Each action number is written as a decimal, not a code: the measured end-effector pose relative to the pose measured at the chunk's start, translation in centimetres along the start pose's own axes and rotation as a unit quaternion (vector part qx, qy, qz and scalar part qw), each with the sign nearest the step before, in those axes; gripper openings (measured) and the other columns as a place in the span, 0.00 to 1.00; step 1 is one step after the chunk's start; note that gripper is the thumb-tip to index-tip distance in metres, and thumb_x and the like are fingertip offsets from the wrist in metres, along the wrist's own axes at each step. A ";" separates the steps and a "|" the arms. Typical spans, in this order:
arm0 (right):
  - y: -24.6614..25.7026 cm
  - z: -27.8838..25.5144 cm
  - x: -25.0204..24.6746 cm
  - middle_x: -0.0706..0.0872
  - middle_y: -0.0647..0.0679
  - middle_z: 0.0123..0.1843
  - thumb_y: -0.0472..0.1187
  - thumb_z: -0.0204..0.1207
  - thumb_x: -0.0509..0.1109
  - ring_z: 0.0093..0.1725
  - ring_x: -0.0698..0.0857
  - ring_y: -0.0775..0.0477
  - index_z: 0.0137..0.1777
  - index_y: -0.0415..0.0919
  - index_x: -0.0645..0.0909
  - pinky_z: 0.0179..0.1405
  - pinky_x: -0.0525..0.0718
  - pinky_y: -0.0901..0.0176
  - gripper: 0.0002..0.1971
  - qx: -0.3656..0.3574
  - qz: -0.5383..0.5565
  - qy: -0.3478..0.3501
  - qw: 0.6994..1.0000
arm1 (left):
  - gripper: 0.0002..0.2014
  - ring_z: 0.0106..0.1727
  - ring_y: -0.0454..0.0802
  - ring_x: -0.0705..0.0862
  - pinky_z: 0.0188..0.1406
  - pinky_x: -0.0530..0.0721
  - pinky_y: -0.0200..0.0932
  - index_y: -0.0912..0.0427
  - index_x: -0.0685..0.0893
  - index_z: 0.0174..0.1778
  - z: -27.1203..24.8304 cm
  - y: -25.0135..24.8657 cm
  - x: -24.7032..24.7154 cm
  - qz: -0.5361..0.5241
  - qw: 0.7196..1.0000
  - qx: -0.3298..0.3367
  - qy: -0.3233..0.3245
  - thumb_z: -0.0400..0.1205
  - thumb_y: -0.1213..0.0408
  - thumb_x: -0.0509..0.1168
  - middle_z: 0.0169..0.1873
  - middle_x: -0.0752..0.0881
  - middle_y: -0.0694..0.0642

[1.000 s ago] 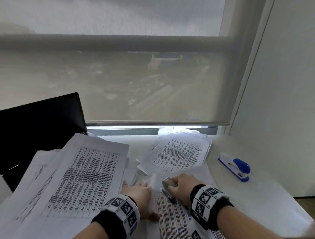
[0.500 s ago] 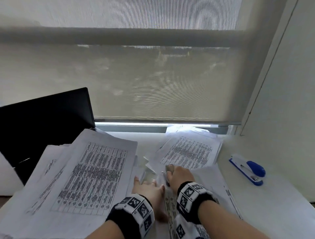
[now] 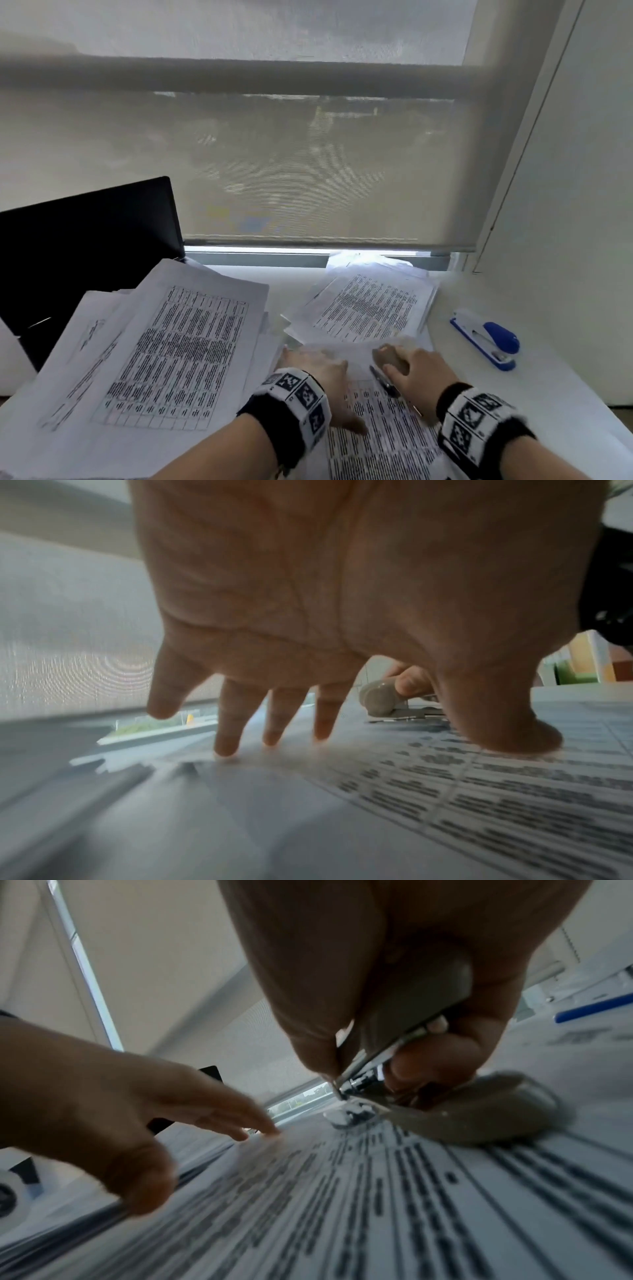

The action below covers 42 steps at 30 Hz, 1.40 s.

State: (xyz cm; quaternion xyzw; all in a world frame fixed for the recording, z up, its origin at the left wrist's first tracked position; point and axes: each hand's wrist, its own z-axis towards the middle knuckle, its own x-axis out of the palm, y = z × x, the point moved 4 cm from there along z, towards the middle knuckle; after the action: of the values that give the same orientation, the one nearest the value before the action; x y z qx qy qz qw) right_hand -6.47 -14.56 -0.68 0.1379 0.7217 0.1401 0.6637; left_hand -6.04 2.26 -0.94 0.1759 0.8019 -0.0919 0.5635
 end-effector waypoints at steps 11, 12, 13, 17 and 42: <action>2.8 2.6 1.1 0.86 0.45 0.51 0.47 0.81 0.61 0.53 0.84 0.44 0.40 0.49 0.73 0.52 0.78 0.59 0.09 0.000 -0.018 0.034 0.999 | 0.57 0.78 0.71 0.66 0.74 0.63 0.73 0.49 0.58 0.82 0.4 -1.4 1.0 0.050 0.997 0.002 0.067 0.62 0.24 0.70 0.81 0.61 0.70; 2.8 3.0 1.3 0.87 0.45 0.53 0.48 0.81 0.61 0.55 0.84 0.43 0.42 0.49 0.77 0.54 0.79 0.58 0.08 0.012 -0.005 0.030 0.999 | 0.56 0.78 0.70 0.65 0.74 0.61 0.75 0.50 0.58 0.82 0.3 -1.5 0.7 0.056 0.996 0.004 0.072 0.63 0.25 0.71 0.80 0.62 0.71; 2.8 3.4 1.3 0.87 0.45 0.54 0.49 0.81 0.62 0.56 0.84 0.43 0.48 0.48 0.80 0.56 0.79 0.58 0.08 0.025 0.017 0.018 0.999 | 0.56 0.79 0.70 0.65 0.74 0.59 0.77 0.51 0.59 0.82 0.3 -1.7 0.5 0.061 0.995 0.005 0.073 0.63 0.26 0.71 0.79 0.62 0.72; 2.5 4.5 0.4 0.88 0.46 0.57 0.51 0.82 0.63 0.56 0.84 0.45 0.62 0.43 0.81 0.58 0.78 0.60 0.16 0.076 0.106 -0.045 0.990 | 0.58 0.80 0.72 0.63 0.71 0.48 0.82 0.51 0.54 0.84 0.9 -1.5 1.3 0.062 0.994 -0.009 0.084 0.63 0.26 0.71 0.81 0.58 0.72; -3.0 1.8 -0.1 0.89 0.46 0.45 0.50 0.78 0.66 0.44 0.86 0.47 0.55 0.42 0.85 0.46 0.81 0.62 0.14 0.107 0.037 -0.048 0.992 | 0.63 0.76 0.68 0.70 0.75 0.53 0.80 0.69 0.56 0.82 1.1 -2.9 0.0 0.051 0.997 0.022 0.058 0.63 0.31 0.75 0.75 0.72 0.61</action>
State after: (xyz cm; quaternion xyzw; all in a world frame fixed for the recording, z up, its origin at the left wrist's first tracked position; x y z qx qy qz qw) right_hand -4.66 -17.36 -1.86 0.2407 0.6945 0.0799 0.6733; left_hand -6.23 -0.76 -1.47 0.2339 0.8209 -0.0702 0.5162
